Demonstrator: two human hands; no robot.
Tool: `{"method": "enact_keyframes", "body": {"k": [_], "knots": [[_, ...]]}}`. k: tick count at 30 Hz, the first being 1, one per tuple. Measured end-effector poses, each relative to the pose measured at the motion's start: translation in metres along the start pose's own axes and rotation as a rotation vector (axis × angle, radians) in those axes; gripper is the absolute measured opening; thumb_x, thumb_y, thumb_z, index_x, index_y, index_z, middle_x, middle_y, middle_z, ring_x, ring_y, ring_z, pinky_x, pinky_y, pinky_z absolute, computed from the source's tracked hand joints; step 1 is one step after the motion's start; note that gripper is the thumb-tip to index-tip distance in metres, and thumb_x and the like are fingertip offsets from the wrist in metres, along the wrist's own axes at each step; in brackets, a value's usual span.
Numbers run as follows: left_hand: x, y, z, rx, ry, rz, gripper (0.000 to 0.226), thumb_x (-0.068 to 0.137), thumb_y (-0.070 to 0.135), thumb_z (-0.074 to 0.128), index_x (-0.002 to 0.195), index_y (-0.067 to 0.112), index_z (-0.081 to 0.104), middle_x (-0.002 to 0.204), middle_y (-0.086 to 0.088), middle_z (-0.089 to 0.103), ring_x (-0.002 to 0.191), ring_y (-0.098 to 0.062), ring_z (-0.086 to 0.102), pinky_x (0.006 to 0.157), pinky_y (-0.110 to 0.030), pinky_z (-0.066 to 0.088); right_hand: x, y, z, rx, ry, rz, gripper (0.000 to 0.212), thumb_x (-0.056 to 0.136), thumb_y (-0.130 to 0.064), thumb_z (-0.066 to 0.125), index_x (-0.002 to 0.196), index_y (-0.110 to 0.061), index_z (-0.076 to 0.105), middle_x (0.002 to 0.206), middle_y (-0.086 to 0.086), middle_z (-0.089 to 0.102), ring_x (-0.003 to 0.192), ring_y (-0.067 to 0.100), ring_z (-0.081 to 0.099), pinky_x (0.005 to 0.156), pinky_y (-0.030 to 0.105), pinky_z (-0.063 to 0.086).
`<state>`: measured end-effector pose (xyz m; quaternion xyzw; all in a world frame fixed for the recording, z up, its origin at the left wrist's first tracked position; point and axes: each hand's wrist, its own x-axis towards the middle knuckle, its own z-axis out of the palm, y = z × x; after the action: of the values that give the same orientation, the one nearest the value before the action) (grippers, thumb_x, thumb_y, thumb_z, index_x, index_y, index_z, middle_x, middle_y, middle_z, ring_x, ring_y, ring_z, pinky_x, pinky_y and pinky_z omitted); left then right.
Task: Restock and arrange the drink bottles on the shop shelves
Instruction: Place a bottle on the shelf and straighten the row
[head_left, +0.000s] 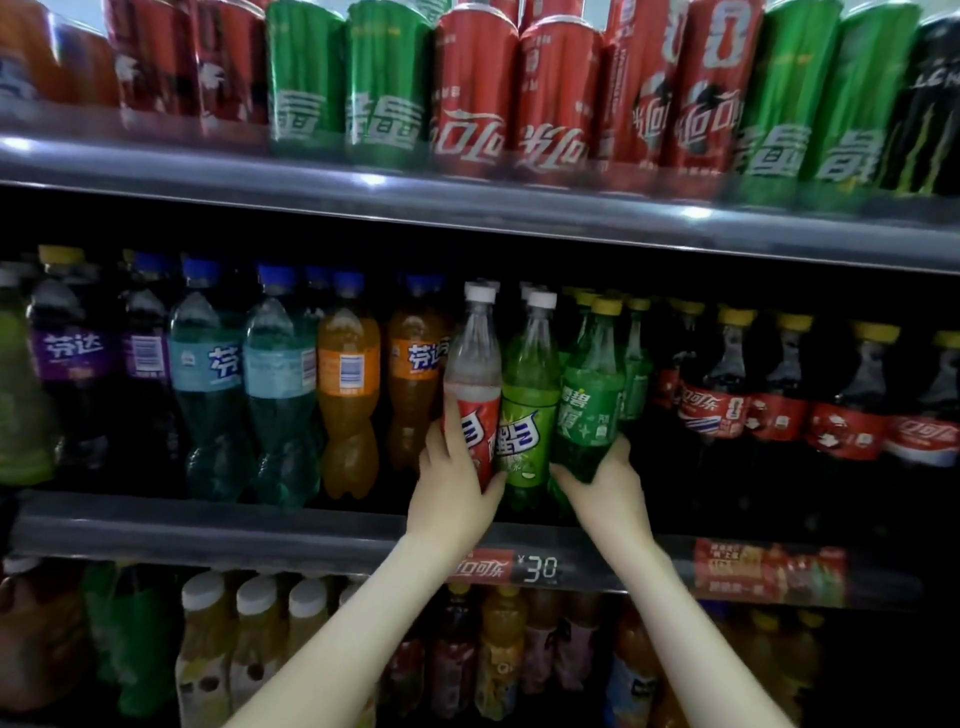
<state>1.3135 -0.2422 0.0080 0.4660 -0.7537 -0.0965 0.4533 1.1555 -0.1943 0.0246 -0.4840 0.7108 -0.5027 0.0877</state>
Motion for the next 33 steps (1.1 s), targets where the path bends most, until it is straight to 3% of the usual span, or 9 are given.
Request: {"method": "enact_keyframes", "body": {"k": [3, 6, 10, 12, 15, 17, 23, 28, 33], "knots": [[-0.016, -0.003, 0.000, 0.069, 0.027, 0.060, 0.094, 0.087, 0.034, 0.062, 0.148, 0.023, -0.008, 0.148, -0.016, 0.026, 0.129, -0.033, 0.037, 0.101, -0.042, 0.040, -0.020, 0.005, 0.009, -0.031, 0.075, -0.075, 0.089, 0.086, -0.023, 0.067, 0.152, -0.018, 0.007, 0.148, 0.011, 0.038, 0.133, 0.026, 0.042, 0.104, 0.038, 0.042], [-0.040, -0.013, -0.002, 0.005, 0.157, 0.249, 0.082, 0.083, 0.020, 0.068, 0.145, 0.015, 0.015, 0.138, -0.019, 0.042, 0.126, -0.031, 0.041, 0.104, -0.043, 0.040, -0.060, 0.004, 0.022, -0.092, 0.149, -0.208, 0.086, 0.091, -0.024, 0.062, 0.153, -0.022, 0.002, 0.156, 0.005, 0.021, 0.143, 0.019, 0.022, 0.115, 0.034, 0.028], [-0.100, -0.044, -0.013, -0.089, 0.228, 0.422, 0.055, 0.087, 0.022, 0.054, 0.135, 0.006, 0.034, 0.133, -0.007, 0.043, 0.124, -0.021, 0.042, 0.106, -0.033, 0.035, -0.128, 0.004, 0.057, -0.050, 0.039, -0.294, 0.071, 0.094, -0.022, 0.057, 0.148, -0.033, 0.014, 0.143, -0.017, 0.027, 0.136, -0.001, 0.023, 0.107, 0.007, 0.018], [-0.136, -0.078, -0.023, -0.079, 0.153, 0.395, 0.048, 0.088, 0.023, 0.049, 0.132, 0.007, 0.038, 0.129, -0.007, 0.047, 0.119, -0.020, 0.045, 0.103, -0.031, 0.036, -0.164, 0.007, 0.087, -0.056, -0.067, -0.304, 0.065, 0.094, -0.019, 0.057, 0.146, -0.033, 0.022, 0.135, -0.023, 0.031, 0.128, -0.007, 0.029, 0.100, -0.001, 0.019], [-0.193, -0.152, -0.044, 0.014, -0.061, 0.284, 0.039, 0.089, 0.021, 0.047, 0.126, 0.009, 0.046, 0.122, -0.009, 0.058, 0.114, -0.021, 0.050, 0.098, -0.032, 0.040, -0.224, 0.021, 0.145, -0.048, -0.343, -0.166, 0.059, 0.095, -0.020, 0.055, 0.146, -0.033, 0.027, 0.133, -0.020, 0.040, 0.120, -0.004, 0.044, 0.098, 0.011, 0.039], [-0.237, -0.210, -0.063, 0.076, -0.222, 0.150, 0.036, 0.088, 0.022, 0.045, 0.121, 0.009, 0.054, 0.120, -0.008, 0.059, 0.111, -0.022, 0.054, 0.095, -0.032, 0.045, -0.269, 0.032, 0.192, -0.110, -0.496, -0.081, 0.053, 0.096, -0.020, 0.053, 0.145, -0.027, 0.032, 0.133, -0.018, 0.041, 0.116, -0.001, 0.047, 0.095, 0.015, 0.040], [-0.345, -0.350, -0.150, 0.137, -0.536, -0.164, 0.038, 0.082, 0.022, 0.039, 0.113, 0.008, 0.056, 0.111, -0.011, 0.058, 0.095, -0.030, 0.059, 0.083, -0.035, 0.050, -0.390, 0.039, 0.319, -0.175, -0.784, 0.160, 0.047, 0.089, -0.007, 0.061, 0.134, -0.012, 0.049, 0.125, 0.010, 0.058, 0.101, 0.016, 0.061, 0.092, 0.025, 0.045], [-0.315, -0.354, -0.180, 0.096, -0.556, -0.159, 0.036, 0.094, 0.019, 0.044, 0.128, 0.009, 0.050, 0.126, -0.008, 0.052, 0.112, -0.026, 0.053, 0.086, -0.037, 0.049, -0.401, -0.016, 0.338, -0.147, -0.765, 0.073, 0.047, 0.093, -0.013, 0.056, 0.139, -0.015, 0.044, 0.132, 0.003, 0.053, 0.115, 0.014, 0.054, 0.091, 0.020, 0.040], [-0.230, -0.289, -0.166, -0.037, -0.390, 0.038, 0.036, 0.097, 0.022, 0.047, 0.132, 0.013, 0.047, 0.128, -0.004, 0.051, 0.115, -0.020, 0.052, 0.087, -0.028, 0.046, -0.326, -0.057, 0.277, -0.121, -0.456, -0.064, 0.046, 0.095, -0.018, 0.054, 0.140, -0.019, 0.043, 0.139, -0.003, 0.049, 0.124, 0.009, 0.047, 0.100, 0.020, 0.040]]}}
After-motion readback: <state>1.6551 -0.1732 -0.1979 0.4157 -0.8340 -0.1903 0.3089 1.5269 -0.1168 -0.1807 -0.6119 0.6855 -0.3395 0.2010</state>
